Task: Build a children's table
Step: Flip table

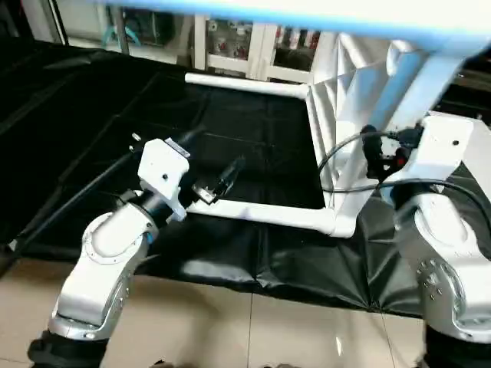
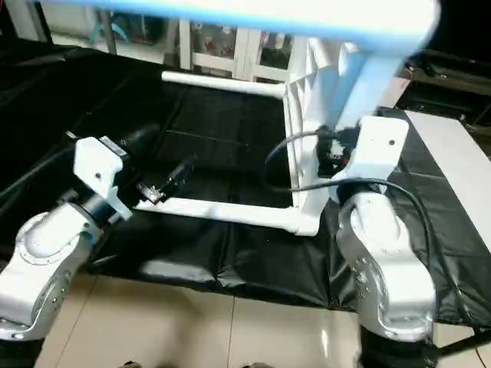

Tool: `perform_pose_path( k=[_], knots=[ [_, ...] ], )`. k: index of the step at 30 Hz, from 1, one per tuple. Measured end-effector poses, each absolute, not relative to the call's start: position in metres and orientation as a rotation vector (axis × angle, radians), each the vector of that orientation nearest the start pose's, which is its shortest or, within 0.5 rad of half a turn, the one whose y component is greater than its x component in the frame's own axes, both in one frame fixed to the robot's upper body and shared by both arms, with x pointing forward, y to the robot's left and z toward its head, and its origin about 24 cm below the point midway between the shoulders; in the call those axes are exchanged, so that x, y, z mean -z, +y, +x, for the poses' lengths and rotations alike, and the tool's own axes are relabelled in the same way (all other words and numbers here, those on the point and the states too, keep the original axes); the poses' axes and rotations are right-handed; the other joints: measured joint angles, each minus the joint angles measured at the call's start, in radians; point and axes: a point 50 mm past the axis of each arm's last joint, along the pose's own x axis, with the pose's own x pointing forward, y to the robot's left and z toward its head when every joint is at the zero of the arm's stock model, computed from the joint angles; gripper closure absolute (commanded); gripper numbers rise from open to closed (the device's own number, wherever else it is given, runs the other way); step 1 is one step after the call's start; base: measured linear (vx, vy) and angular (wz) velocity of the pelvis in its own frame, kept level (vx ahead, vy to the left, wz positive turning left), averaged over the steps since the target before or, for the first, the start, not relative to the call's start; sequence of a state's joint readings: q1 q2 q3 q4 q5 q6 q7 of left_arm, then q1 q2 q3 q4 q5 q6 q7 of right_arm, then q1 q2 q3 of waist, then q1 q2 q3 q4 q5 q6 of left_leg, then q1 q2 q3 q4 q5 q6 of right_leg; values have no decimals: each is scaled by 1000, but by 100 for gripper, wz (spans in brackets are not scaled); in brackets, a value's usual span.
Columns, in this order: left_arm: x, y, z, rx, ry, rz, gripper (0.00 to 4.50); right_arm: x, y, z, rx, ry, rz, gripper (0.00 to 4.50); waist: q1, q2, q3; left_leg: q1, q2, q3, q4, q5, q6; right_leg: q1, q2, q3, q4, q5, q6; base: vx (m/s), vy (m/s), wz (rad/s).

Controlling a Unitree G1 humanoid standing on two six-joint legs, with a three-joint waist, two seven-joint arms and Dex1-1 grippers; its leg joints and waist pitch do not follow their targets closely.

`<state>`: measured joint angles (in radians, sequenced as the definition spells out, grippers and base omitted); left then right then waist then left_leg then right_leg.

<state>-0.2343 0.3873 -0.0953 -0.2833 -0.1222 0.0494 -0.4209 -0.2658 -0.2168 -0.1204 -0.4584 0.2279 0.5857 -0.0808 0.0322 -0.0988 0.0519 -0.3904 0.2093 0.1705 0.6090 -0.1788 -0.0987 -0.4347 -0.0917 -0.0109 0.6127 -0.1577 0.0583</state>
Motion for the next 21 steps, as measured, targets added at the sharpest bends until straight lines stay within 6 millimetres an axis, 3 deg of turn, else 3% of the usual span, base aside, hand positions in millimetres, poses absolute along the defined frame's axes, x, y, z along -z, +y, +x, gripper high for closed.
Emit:
perform_pose_path(
  k=[4,8,11,12,14,21],
  knots=[
    [-155,144,269,593,-423,413,0,-166,-182,273,16,-207,-30,94,2,-2,-1,0,0,0,0,0,0,0,0,0,1,1,-1,0,0,0],
    [-155,146,265,624,-518,463,0,-145,-177,263,-52,-222,-47,54,2,-3,-3,0,0,0,0,0,0,0,0,0,0,1,-1,0,0,0],
    [-151,146,262,654,-548,475,0,-142,-174,258,-86,-263,-71,39,1,-3,-3,0,0,0,0,0,0,0,0,0,0,1,-1,0,0,0],
    [-148,145,260,677,-576,482,0,-139,-177,250,-102,-301,-116,16,3,-3,-4,1,0,0,-1,0,0,0,0,0,-1,1,-1,0,0,0],
    [-145,146,258,689,-602,494,0,-132,-176,239,-147,-336,-186,11,3,-1,-3,0,0,0,-1,0,0,-1,0,0,-1,1,-1,0,0,0],
    [-160,144,255,697,-755,666,0,-145,-167,225,-188,-496,-264,2,-1,2,-2,1,0,-2,-1,0,0,0,0,0,0,1,-1,0,0,0]
  ],
)
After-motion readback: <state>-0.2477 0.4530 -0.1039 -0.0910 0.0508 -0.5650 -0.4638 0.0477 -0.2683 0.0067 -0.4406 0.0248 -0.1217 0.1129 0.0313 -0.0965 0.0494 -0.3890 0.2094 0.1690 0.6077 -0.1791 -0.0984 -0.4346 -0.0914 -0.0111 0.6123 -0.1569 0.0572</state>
